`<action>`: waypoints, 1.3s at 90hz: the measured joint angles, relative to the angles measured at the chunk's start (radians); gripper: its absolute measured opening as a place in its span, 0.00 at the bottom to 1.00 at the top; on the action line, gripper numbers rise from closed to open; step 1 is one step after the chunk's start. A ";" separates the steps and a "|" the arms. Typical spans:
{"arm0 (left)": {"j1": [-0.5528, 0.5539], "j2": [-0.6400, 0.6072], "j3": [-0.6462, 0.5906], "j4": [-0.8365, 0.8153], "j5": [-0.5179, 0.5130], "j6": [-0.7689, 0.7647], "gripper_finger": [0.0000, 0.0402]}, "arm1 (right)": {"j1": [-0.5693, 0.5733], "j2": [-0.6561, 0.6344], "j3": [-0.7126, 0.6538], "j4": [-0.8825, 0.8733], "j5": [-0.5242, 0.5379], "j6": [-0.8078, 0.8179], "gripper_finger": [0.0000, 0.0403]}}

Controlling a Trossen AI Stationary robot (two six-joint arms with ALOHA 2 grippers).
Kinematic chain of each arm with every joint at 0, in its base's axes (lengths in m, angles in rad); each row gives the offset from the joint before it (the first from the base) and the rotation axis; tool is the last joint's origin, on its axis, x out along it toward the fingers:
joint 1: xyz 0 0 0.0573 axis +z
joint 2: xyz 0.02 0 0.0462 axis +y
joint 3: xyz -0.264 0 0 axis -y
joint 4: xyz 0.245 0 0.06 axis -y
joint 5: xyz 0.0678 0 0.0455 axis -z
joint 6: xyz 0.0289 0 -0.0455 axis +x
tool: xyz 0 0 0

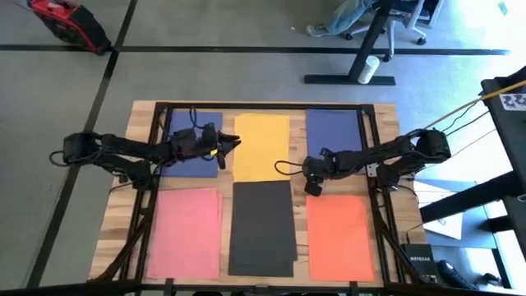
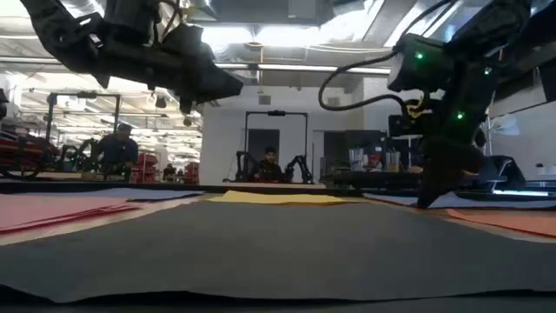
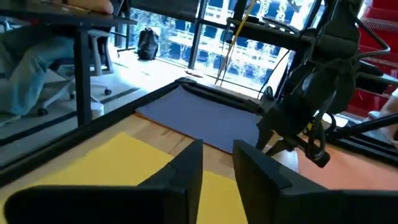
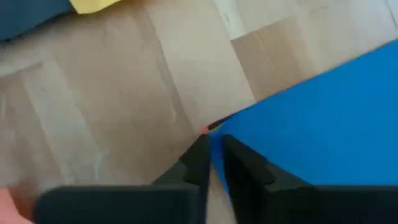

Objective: Organize paper
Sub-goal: Stack the blue paper on top of the other blue paper

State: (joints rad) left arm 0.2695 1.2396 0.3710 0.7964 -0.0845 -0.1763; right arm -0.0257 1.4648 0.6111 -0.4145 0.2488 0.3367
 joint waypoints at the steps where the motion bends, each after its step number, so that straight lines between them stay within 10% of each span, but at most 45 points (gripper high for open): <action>1: 0.000 0.000 0.000 -0.001 0.000 0.001 0.19 | 0.000 -0.002 0.001 -0.003 0.001 0.000 0.02; 58: 0.000 0.000 0.000 -0.028 -0.015 -0.025 0.12 | -0.001 -0.022 0.209 -0.111 -0.116 0.010 0.01; 93: -0.001 0.000 0.000 -0.035 -0.016 -0.033 0.20 | -0.001 0.056 0.206 -0.212 -0.032 0.071 0.34; 117: 0.000 0.000 0.000 -0.037 -0.016 -0.026 0.24 | -0.001 0.155 0.205 -0.213 0.010 0.047 0.34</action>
State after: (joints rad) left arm 0.2695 1.2396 0.3714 0.7597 -0.1001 -0.2028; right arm -0.0265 1.6195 0.8162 -0.6277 0.2583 0.3833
